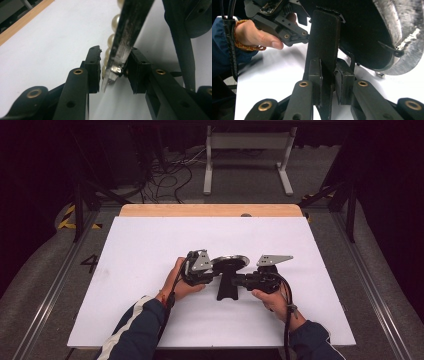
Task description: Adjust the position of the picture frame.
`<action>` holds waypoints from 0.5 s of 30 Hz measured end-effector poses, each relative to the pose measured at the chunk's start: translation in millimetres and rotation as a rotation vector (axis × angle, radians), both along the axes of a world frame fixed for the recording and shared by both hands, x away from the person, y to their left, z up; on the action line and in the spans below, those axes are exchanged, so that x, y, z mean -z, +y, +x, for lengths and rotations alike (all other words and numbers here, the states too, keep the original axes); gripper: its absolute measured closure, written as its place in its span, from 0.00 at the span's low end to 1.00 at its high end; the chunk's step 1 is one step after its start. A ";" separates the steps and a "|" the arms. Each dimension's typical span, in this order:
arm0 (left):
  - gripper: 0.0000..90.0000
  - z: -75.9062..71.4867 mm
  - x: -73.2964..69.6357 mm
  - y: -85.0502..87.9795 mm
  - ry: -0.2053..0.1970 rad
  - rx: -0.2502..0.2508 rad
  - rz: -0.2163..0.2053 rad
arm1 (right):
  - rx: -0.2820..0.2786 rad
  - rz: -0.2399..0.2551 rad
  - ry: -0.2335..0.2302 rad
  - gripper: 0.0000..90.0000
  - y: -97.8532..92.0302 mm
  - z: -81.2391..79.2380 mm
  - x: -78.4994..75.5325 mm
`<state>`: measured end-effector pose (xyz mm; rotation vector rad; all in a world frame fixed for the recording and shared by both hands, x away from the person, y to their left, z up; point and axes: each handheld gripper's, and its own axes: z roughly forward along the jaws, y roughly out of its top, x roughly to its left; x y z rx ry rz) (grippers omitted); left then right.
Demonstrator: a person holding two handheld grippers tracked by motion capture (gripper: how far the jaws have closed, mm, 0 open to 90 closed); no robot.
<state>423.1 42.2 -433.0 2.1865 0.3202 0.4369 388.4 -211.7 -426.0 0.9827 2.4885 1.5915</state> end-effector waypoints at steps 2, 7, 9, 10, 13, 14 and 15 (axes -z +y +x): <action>0.75 -0.7 0.8 -2.8 -0.007 0.004 0.017 | -0.002 -0.005 0.000 0.87 0.6 -0.9 0.4; 0.74 0.5 2.4 -4.0 -0.018 -0.010 0.012 | -0.004 -0.002 -0.002 0.88 0.4 -1.5 0.6; 0.74 0.2 2.5 -5.6 -0.038 -0.021 0.019 | 0.003 -0.010 -0.014 0.87 1.0 -1.9 -0.7; 0.74 0.2 2.5 -5.6 -0.038 -0.021 0.019 | 0.003 -0.010 -0.014 0.87 1.0 -1.9 -0.7; 0.74 2.5 4.5 -7.4 -0.065 -0.038 0.025 | 0.019 -0.026 -0.032 0.87 1.4 -0.8 -0.2; 0.74 3.5 5.5 -7.6 -0.063 -0.048 0.023 | 0.017 -0.028 -0.034 0.87 1.2 0.0 0.3; 0.74 4.9 6.3 -7.5 -0.063 -0.047 0.015 | 0.025 -0.037 -0.035 0.87 1.9 0.5 0.5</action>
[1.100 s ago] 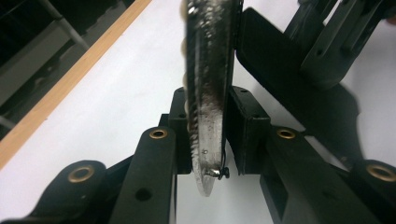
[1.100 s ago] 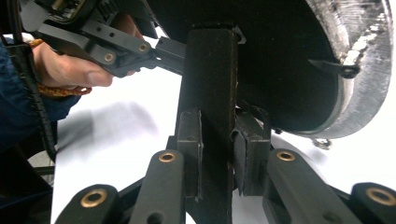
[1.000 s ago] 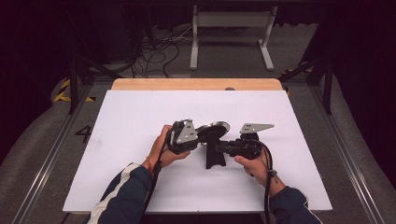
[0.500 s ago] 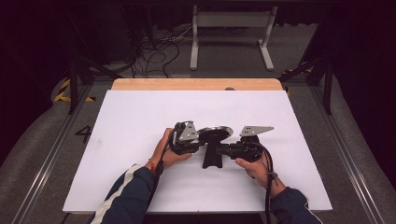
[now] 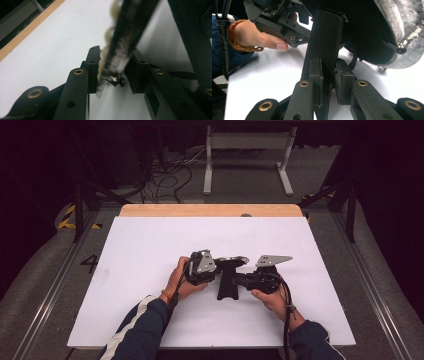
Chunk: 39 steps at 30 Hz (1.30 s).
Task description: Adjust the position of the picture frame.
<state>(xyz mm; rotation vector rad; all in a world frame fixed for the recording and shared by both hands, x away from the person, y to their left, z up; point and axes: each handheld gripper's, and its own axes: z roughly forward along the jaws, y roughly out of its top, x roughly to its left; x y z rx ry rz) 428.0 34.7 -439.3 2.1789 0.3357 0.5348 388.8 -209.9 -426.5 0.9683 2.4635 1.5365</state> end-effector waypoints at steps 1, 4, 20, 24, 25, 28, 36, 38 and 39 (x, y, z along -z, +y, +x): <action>0.74 1.4 0.3 0.1 -0.003 0.004 -0.002 | 0.003 -0.001 -0.001 0.87 0.3 0.3 0.0; 0.73 1.7 0.6 -0.3 -0.003 0.000 -0.002 | 0.009 -0.007 -0.010 0.86 0.0 0.9 0.0; 0.60 -7.4 -7.7 23.4 0.060 0.010 -0.020 | 0.033 -0.033 -0.048 0.86 0.8 -4.5 -1.0; 0.55 -17.1 -11.3 35.1 0.075 0.017 -0.034 | 0.037 -0.039 -0.057 0.87 -2.0 -6.5 -3.4; 0.54 -20.1 -12.3 38.2 0.079 0.020 -0.032 | 0.038 -0.047 -0.061 0.89 -2.2 -7.1 -4.2; 0.49 -28.3 -15.3 46.1 0.085 0.015 -0.025 | 0.045 -0.070 -0.070 0.89 -1.3 -8.8 -5.8; 0.40 -48.4 -19.1 65.7 0.084 0.001 -0.032 | 0.051 -0.089 -0.080 0.89 -0.6 -11.0 -6.5; 0.39 -55.5 -19.0 74.6 0.087 -0.006 -0.037 | 0.054 -0.093 -0.079 0.89 -1.2 -12.1 -6.7; 0.37 -59.0 -18.5 78.8 0.085 -0.010 -0.036 | 0.056 -0.093 -0.079 0.89 -1.5 -12.4 -6.6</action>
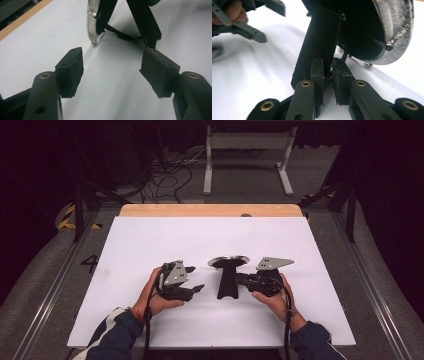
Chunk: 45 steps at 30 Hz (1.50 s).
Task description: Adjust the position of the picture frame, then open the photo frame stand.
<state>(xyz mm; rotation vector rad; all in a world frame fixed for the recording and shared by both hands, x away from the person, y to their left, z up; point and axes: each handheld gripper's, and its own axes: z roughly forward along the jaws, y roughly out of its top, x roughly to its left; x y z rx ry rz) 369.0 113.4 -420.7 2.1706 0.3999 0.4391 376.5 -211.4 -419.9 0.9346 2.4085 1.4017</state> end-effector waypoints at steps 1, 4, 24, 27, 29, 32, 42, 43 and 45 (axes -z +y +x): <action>0.37 -2.5 0.4 3.5 -0.005 -0.005 -0.002 | 0.000 0.001 -0.001 0.90 -0.4 -0.3 -0.1; 0.34 -10.6 2.3 15.3 -0.001 -0.023 -0.013 | 0.003 0.001 -0.001 0.90 -0.8 -0.8 -0.5; 0.28 -38.4 29.7 72.2 0.080 -0.119 -0.013 | 0.007 -0.044 -0.045 1.00 2.2 -11.8 -5.4; 0.29 -34.4 30.7 68.1 0.071 -0.118 -0.006 | 0.009 -0.042 -0.063 1.00 3.9 -15.4 -8.4; 0.30 -29.1 29.4 64.9 0.059 -0.118 0.001 | 0.016 -0.043 -0.075 1.00 5.4 -17.7 -10.6; 0.41 -17.7 22.3 59.5 0.046 -0.114 -0.026 | 0.021 -0.040 -0.088 1.00 8.1 -21.8 -12.1; 0.40 24.2 -1.5 4.4 0.020 -0.056 -0.078 | 0.035 -0.033 -0.141 1.00 22.8 -39.6 -14.8; 0.43 24.2 -1.5 4.4 0.020 -0.056 -0.078 | 0.032 -0.035 -0.144 1.00 26.6 -39.8 -14.0; 0.45 39.3 -0.1 -19.8 0.023 -0.040 -0.045 | 0.034 -0.040 -0.147 1.00 36.9 -39.2 -11.3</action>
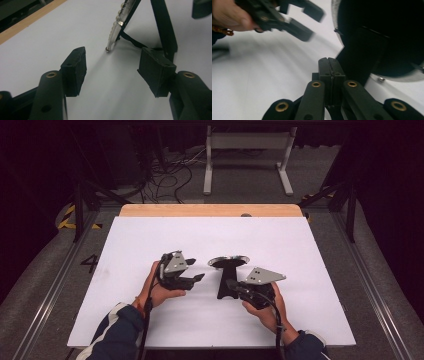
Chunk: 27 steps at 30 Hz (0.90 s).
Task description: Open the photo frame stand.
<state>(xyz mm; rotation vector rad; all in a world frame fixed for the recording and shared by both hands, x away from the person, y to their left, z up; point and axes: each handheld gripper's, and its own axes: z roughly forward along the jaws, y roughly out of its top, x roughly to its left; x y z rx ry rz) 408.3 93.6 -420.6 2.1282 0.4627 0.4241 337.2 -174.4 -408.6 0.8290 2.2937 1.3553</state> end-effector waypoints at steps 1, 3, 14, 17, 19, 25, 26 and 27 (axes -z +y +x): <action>0.47 2.8 1.2 -4.6 0.005 0.004 0.008 | -0.003 0.000 0.001 1.00 6.4 0.1 1.9; 0.48 7.5 3.6 -11.8 0.009 0.005 0.024 | -0.005 -0.002 -0.003 1.00 10.2 0.2 3.3; 0.63 27.3 19.3 -32.3 0.026 0.005 -0.026 | 0.047 -0.021 0.010 1.00 48.1 3.2 29.7; 0.67 25.0 18.2 -35.8 0.016 0.022 -0.032 | 0.075 -0.031 0.030 1.00 53.9 6.1 37.4; 0.68 23.9 16.6 -37.3 0.008 0.032 -0.047 | 0.072 -0.029 0.038 1.00 56.4 5.8 40.5; 0.71 22.8 16.9 -42.3 -0.001 0.031 -0.047 | 0.054 -0.038 0.039 1.00 61.8 4.3 43.4; 0.71 22.7 16.8 -42.9 0.002 0.037 -0.046 | 0.060 -0.043 0.041 1.00 62.4 4.3 44.4; 0.73 21.9 16.5 -43.7 -0.001 0.037 -0.042 | 0.062 -0.046 0.041 1.00 62.7 4.6 45.2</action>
